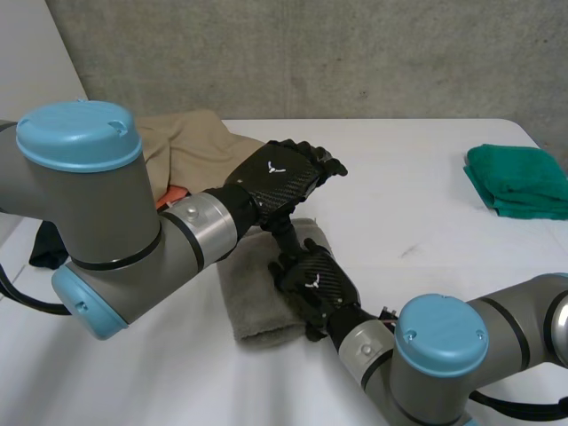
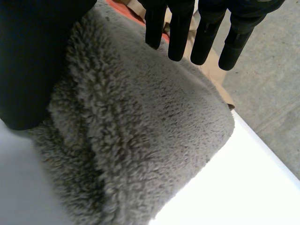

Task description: Fold the laundry.

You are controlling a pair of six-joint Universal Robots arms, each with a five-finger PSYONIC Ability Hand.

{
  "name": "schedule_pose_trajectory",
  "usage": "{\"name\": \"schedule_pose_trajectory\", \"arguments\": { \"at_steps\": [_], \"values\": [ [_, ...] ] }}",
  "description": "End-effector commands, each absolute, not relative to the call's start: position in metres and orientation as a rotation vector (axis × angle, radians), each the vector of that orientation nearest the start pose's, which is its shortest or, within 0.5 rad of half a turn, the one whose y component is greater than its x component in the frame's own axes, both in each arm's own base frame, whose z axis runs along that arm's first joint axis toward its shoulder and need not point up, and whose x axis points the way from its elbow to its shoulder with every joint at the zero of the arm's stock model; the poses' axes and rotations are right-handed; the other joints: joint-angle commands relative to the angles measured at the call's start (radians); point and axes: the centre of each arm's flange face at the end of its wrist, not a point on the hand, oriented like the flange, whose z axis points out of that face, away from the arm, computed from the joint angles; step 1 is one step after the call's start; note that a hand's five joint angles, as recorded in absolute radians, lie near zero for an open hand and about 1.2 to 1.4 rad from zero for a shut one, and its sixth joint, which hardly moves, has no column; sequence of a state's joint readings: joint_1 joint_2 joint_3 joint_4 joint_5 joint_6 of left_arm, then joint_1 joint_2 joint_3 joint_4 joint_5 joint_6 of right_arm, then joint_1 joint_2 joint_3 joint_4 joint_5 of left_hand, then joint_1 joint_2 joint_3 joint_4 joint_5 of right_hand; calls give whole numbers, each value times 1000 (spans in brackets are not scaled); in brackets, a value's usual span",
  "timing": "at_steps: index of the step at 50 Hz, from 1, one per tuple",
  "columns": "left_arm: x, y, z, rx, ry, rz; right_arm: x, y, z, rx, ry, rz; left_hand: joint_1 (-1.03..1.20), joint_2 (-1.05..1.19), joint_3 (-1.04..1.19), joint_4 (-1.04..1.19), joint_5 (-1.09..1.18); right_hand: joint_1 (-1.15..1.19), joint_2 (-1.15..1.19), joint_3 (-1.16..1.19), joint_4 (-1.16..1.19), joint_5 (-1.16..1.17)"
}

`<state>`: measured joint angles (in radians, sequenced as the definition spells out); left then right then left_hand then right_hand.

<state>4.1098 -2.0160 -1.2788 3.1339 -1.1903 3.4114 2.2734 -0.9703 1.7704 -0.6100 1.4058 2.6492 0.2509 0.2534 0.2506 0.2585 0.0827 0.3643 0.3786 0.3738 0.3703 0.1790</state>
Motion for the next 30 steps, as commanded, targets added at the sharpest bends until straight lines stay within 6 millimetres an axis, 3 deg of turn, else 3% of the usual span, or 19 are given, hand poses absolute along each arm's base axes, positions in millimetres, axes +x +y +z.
{"name": "schedule_pose_trajectory", "arguments": {
  "at_steps": [1, 4, 9, 15, 21, 27, 30],
  "values": [
    [-354, -225, 242, -1160, -1707, 1650, 351, -189, 105, -1361, 1733, -1855, 51, 48, 51, 43, 44, 131, 117, 122, 125, 142],
    [-354, -225, 244, -1157, -1706, 1651, 353, -191, 104, -1361, 1728, -1856, 51, 48, 51, 43, 44, 289, 275, 280, 283, 300],
    [-354, -225, 245, -1154, -1705, 1656, 356, -201, 104, -1346, 1726, -1878, 48, 45, 48, 40, 41, 1031, 1017, 1021, 1025, 1042],
    [-353, -226, 248, -1151, -1701, 1666, 341, -228, 123, -1265, 1762, -1960, 42, 39, 42, 34, 36, 1032, 1018, 1023, 1026, 1043],
    [-351, -228, 251, -1142, -1702, 1684, 302, -285, 158, -1153, 1804, -2123, 42, 39, 42, 34, 36, 1032, 1018, 1023, 1026, 1043],
    [-353, -232, 258, -1126, -1667, 1733, 286, -328, 188, -1145, 1666, -2234, 39, 36, 39, 31, 33, 1032, 1018, 1023, 1026, 1043],
    [-355, -234, 262, -1117, -1641, 1764, 274, -361, 217, -1081, 1594, -2352, 39, 36, 39, 31, 33, 1032, 1018, 1023, 1026, 1043]
  ]
}}
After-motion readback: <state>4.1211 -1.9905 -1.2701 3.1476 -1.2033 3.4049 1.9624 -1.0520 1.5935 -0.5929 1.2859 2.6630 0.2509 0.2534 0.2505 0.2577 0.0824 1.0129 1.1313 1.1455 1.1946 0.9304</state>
